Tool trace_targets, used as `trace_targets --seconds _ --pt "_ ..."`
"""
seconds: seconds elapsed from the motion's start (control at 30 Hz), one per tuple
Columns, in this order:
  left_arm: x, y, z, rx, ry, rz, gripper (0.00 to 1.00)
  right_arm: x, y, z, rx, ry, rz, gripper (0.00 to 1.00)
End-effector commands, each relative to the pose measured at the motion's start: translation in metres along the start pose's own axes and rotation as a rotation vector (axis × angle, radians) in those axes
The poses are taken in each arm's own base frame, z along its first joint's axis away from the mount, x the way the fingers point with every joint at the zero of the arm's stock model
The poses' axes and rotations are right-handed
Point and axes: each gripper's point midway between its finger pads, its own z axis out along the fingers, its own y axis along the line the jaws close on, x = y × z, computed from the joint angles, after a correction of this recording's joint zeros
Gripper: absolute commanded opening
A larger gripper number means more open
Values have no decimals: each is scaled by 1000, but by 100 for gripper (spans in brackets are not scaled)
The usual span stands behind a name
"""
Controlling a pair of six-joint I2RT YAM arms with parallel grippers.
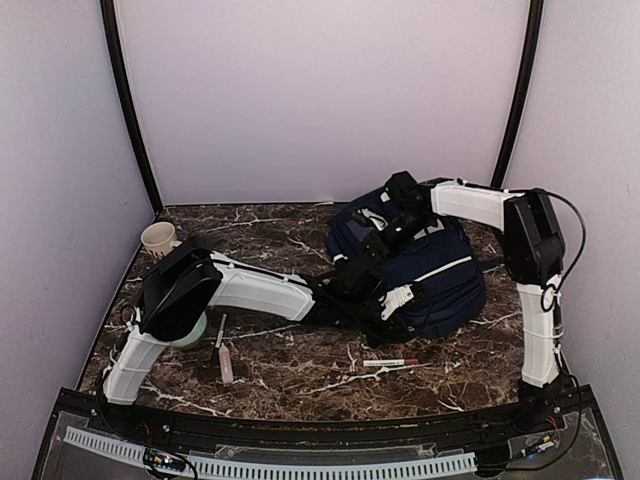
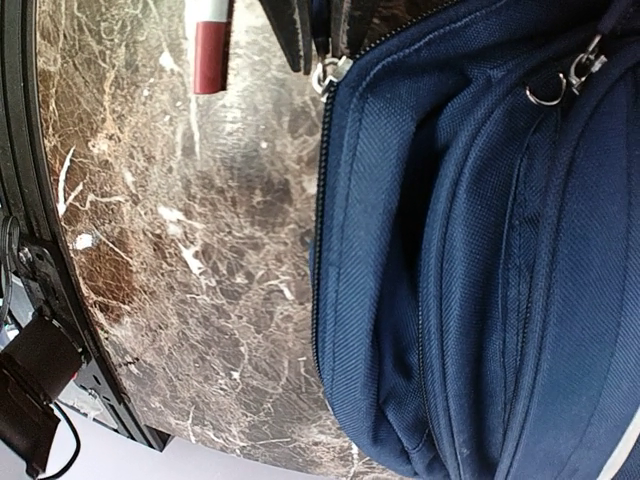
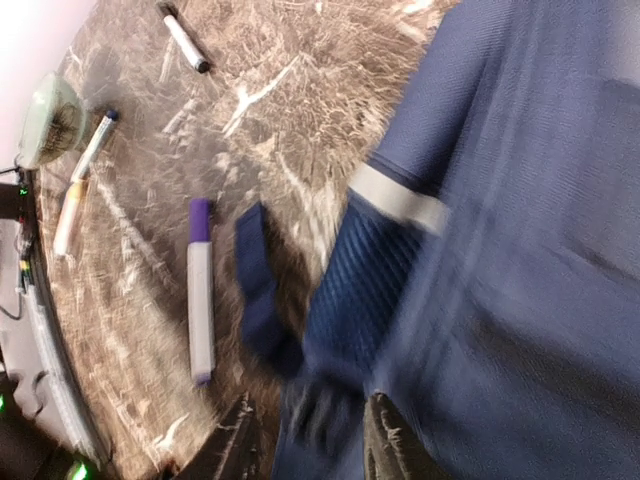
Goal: Pack the student bag
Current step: Zip the largest pocket of the bag in the student bag, then unzip the largest pocket of the student bag.
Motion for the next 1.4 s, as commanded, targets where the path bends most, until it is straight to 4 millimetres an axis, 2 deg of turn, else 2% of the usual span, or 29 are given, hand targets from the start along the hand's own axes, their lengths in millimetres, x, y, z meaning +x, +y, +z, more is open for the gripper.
trace_targets --seconds 0.0,0.07,0.17,0.27,0.33,0.43,0.57,0.7,0.93,1.0,1.1,1.2,1.37 --pt "-39 -49 -30 68 -53 91 0 1 15 -101 6 -125 -106 40" --pt "-40 -41 -37 38 -60 80 0 21 14 -132 28 -143 -149 41" --pt "-41 -24 -49 7 -90 43 0 64 11 -156 109 -118 -269 43" --pt "-39 -8 -59 -14 -110 -7 0 115 13 -156 204 -41 -383 48" --pt "-36 2 -64 -29 -106 -29 0 142 9 -151 265 -6 -417 53" --pt "-32 18 -72 -57 -100 -56 0 170 4 -144 320 40 -447 56" --pt "-29 38 -81 -91 -102 -96 0 200 14 -124 290 124 -516 51" --pt "-26 48 -83 -115 -100 -117 0 216 15 -112 280 185 -569 45" --pt "-20 57 -85 -143 -91 -147 0 223 17 -114 283 241 -624 43" --pt "-20 58 -85 -148 -89 -149 0 227 24 -114 255 266 -641 43" --pt "-20 61 -87 -154 -90 -153 0 236 36 -114 209 298 -674 44" --pt "-20 65 -89 -151 -91 -178 0 248 53 -116 153 331 -715 50" --pt "-20 65 -90 -143 -90 -184 0 241 56 -114 195 295 -746 53"
